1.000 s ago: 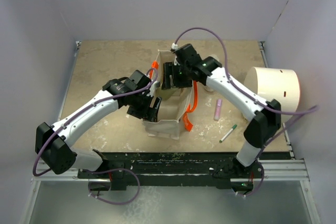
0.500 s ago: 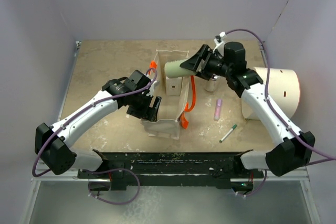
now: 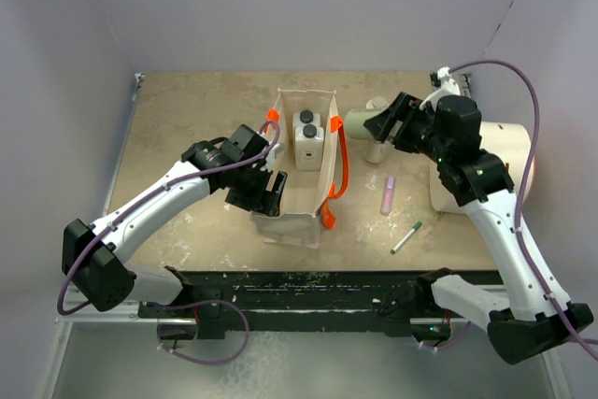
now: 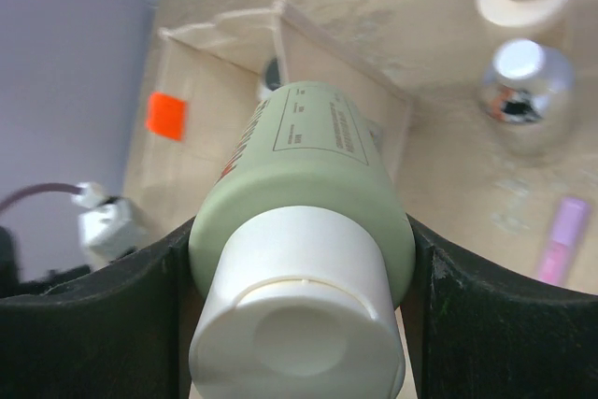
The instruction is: Take the personal care products out of the canvas bag
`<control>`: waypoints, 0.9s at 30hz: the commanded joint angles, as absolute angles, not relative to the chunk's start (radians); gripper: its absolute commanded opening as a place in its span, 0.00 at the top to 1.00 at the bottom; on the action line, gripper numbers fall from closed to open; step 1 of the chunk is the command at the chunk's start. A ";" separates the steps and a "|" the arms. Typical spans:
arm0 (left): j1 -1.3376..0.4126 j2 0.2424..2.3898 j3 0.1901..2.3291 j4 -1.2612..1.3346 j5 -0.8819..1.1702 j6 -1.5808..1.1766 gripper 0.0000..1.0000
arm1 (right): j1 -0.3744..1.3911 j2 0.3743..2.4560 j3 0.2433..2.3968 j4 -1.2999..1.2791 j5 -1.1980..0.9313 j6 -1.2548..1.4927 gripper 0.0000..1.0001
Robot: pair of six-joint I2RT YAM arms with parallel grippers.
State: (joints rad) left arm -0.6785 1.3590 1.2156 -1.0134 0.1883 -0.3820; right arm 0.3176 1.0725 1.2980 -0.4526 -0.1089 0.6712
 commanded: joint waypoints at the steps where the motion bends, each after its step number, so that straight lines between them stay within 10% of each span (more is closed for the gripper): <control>1: -0.678 1.348 1.232 -0.992 0.187 -0.374 0.18 | 0.314 1.016 1.214 -0.417 0.041 0.574 1.00; 27: -0.679 1.374 1.251 -0.998 0.185 -0.358 0.18 | 0.324 1.545 1.315 -0.491 0.204 0.393 1.00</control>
State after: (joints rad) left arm -0.6785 1.3632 1.2156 -1.0115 0.1898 -0.3801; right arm 0.3202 1.5471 1.2274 -0.5732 0.1417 0.4175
